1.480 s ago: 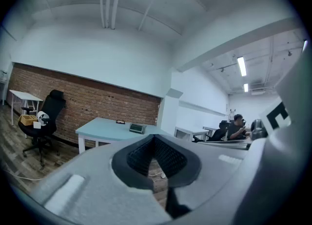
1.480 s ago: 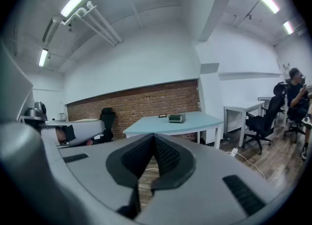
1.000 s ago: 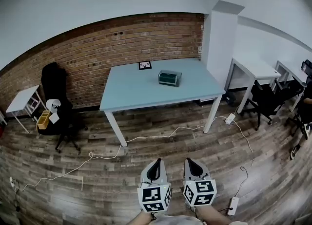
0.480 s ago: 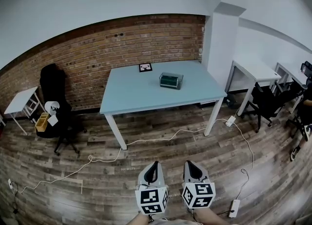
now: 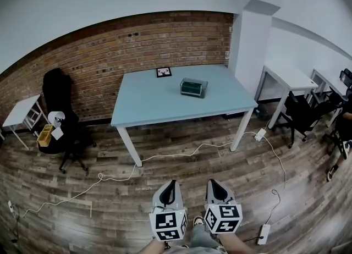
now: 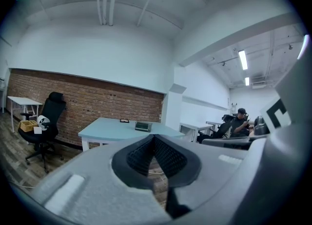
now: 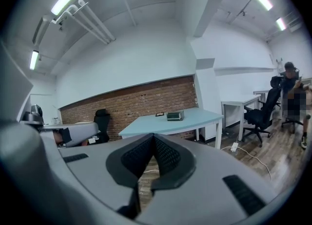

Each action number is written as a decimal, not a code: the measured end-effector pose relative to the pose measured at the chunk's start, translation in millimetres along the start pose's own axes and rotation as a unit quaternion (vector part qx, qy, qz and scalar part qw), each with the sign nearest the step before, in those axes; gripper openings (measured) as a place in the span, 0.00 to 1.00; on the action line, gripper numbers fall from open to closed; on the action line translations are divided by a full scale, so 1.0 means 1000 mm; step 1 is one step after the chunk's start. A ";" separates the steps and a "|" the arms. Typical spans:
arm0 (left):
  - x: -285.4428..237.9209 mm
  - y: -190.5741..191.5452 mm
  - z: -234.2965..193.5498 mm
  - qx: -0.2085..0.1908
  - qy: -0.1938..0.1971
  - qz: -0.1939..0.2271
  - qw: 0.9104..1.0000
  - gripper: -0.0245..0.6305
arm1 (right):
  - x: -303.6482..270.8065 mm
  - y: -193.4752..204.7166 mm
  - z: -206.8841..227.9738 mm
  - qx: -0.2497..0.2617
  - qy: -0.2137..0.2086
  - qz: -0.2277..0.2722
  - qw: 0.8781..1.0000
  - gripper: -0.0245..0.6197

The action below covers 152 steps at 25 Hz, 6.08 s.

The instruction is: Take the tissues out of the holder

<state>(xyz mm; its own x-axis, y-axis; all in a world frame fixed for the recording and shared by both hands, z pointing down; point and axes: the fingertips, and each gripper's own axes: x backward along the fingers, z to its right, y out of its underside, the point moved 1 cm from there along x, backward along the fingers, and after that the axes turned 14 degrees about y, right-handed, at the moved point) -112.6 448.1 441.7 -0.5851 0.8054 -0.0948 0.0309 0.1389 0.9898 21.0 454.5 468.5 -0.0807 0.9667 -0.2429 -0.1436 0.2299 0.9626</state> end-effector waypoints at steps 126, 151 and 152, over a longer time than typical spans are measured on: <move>-0.598 -0.091 -0.358 0.028 -0.022 -0.033 0.999 0.05 | -0.677 -0.183 -0.053 0.029 -0.074 -0.038 0.996 0.04; -0.624 -0.081 -0.362 0.047 -0.061 -0.059 0.995 0.05 | -0.767 -0.167 -0.007 0.113 -0.136 -0.110 0.978 0.20; -0.624 -0.081 -0.362 0.047 -0.062 -0.060 0.995 0.05 | -0.772 -0.167 -0.006 0.120 -0.139 -0.112 0.977 0.21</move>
<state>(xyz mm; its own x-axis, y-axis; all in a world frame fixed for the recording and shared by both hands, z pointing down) -43.4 -274.3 459.5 -0.4857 0.8433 -0.2299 0.0458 0.2872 0.9568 101.4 -330.5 494.8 0.2015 0.8746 -0.4411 0.1104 0.4272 0.8974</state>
